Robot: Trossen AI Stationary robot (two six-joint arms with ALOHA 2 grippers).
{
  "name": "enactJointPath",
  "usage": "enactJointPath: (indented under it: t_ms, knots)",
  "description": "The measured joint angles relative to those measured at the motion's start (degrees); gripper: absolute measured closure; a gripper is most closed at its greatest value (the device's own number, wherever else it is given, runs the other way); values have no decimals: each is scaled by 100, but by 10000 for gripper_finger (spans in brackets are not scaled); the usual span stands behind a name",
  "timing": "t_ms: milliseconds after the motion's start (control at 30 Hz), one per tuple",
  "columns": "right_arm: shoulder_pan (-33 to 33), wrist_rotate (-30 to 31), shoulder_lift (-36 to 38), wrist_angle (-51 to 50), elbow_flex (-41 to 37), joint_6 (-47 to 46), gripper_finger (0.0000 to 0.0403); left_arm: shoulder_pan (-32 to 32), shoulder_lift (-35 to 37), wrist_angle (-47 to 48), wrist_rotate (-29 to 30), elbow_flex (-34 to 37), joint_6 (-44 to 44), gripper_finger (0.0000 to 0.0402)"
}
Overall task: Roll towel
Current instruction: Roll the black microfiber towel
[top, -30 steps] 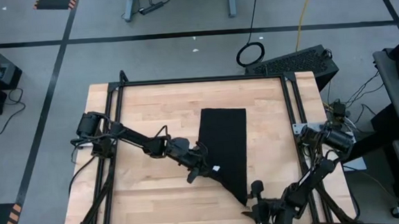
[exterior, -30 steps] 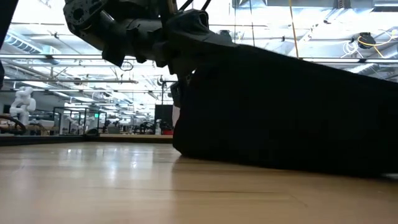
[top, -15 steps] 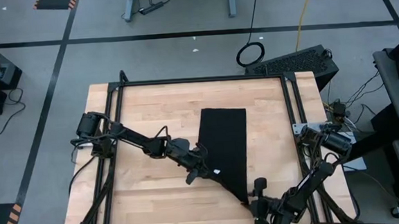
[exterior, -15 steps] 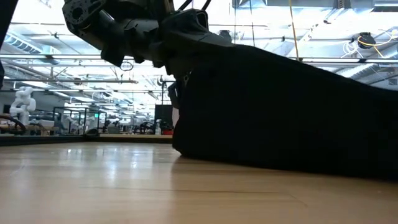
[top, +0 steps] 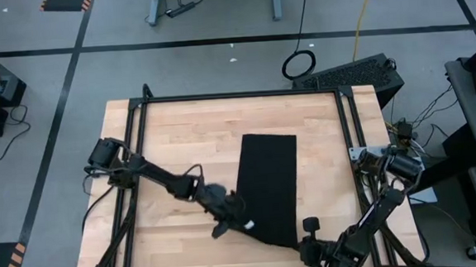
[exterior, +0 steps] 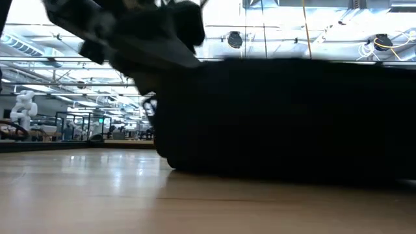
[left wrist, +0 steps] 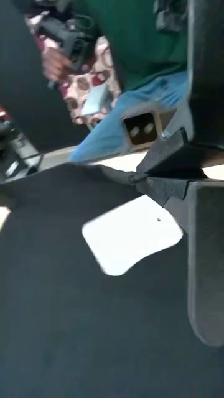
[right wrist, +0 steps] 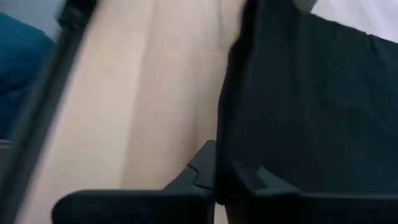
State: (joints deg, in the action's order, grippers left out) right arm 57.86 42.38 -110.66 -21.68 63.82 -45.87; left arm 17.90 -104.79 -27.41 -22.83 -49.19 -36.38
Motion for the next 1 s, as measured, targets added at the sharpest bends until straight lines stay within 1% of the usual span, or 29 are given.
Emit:
enactJointPath:
  t_ms: [100, 267, 400, 500, 633, 767, 867, 933, 1000]
  knots:
    - [-23, -408, 224, 14, 30, -41, 399, 394, 0, 0, 344, 0, -65, 388]
    - [-132, -836, 543, 10, 30, -308, 401, 922, 0, 79, 1450, -2, -63, 388]
    - [-299, -1284, 639, 14, 30, -584, 402, 1160, 0, 250, 2202, -4, 0, 388]
    - [-474, -1682, 641, 1, 23, -543, 402, 1203, 0, 530, 2498, -4, 78, 388]
    - [-822, -2432, 641, 73, -64, -449, 402, 1160, 0, 928, 2545, -7, 71, 388]
    - [-1025, -2855, 641, 118, -91, -480, 402, 1152, 0, 980, 2360, -7, 69, 388]
    - [-1079, -3175, 674, 326, -99, -313, 402, 1120, 0, 949, 2004, -9, -64, 388]
    - [-1115, -3385, 737, 499, -99, -266, 403, 1088, 0, 760, 1636, -9, -84, 388]
    - [-1141, -3527, 802, 630, -99, -244, 403, 1104, 0, 472, 1414, -9, -91, 388]
